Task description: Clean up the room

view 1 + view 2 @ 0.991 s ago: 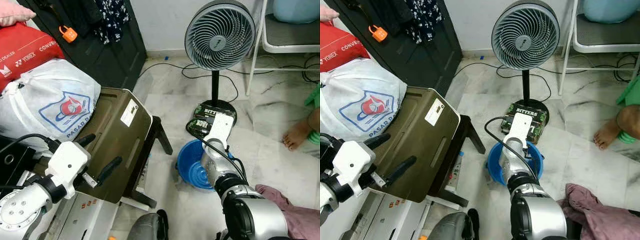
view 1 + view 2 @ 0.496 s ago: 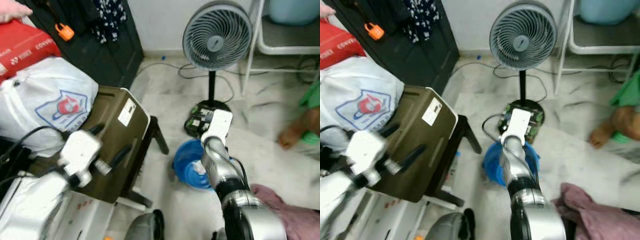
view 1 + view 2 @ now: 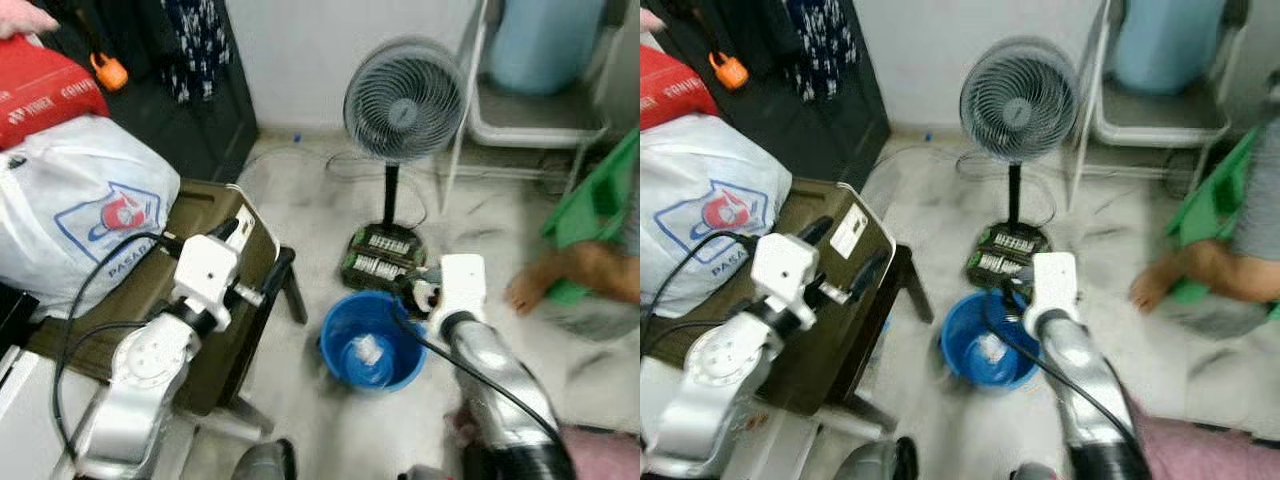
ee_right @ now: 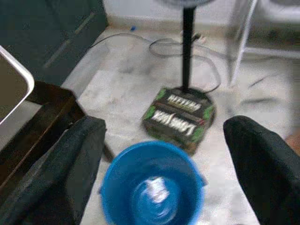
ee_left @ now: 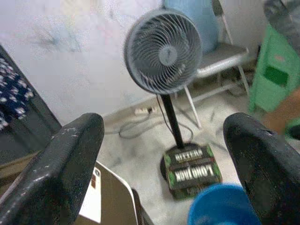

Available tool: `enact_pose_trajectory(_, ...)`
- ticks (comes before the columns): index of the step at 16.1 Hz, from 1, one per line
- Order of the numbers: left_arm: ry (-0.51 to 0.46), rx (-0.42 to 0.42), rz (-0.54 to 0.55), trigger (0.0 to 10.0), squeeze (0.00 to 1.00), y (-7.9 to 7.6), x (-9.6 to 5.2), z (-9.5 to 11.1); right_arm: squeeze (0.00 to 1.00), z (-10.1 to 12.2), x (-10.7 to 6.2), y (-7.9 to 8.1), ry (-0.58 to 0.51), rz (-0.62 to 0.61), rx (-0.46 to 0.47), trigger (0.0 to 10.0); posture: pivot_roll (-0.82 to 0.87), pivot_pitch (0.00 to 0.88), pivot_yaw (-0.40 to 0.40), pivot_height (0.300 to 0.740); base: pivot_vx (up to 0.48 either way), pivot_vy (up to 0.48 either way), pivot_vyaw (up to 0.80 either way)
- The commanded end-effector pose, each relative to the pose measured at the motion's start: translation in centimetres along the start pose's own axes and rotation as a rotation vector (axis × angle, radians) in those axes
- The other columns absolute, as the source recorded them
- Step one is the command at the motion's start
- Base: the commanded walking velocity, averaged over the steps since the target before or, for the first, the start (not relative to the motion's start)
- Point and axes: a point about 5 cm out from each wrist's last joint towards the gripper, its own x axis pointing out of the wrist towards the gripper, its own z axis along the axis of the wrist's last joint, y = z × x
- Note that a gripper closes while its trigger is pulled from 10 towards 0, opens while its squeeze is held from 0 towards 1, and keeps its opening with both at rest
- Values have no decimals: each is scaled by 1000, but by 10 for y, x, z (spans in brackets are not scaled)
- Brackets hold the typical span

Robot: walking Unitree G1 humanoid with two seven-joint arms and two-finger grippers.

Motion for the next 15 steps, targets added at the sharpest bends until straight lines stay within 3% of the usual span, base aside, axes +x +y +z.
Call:
enact_pose_trajectory(1,6,26,46,10000,0,5,0,-6,1000,8,-11,10,-37,38,37,10000,-88,0,68,740,0,0,0)
enact_pose_trajectory(3,-6,8,114,10000,0,8,8,-13,1000,10,-23,2,-93,-29,77,10000,-117,0,83,740,0,0,0)
enact_pose_trajectory(5,-6,-13,159,10000,0,11,18,-19,1000,18,-21,-11,-157,-96,107,10000,-153,0,116,740,0,0,0)
enact_pose_trajectory(7,4,-40,163,10000,0,13,26,-23,1000,23,-23,-10,-207,-101,119,10000,-181,0,145,740,0,0,0)
enact_pose_trajectory(8,7,-43,152,10000,0,12,29,-25,271,26,-26,-9,-239,-103,141,10000,-189,0,151,740,0,0,0)
enact_pose_trajectory(9,3,-38,133,10000,0,10,31,-27,0,26,-29,-10,-253,-118,162,10000,-192,0,158,740,0,0,0)
enact_pose_trajectory(15,-4,-53,102,10000,0,6,35,-32,0,40,-11,-16,-302,-91,143,10000,-158,0,113,740,0,0,667)
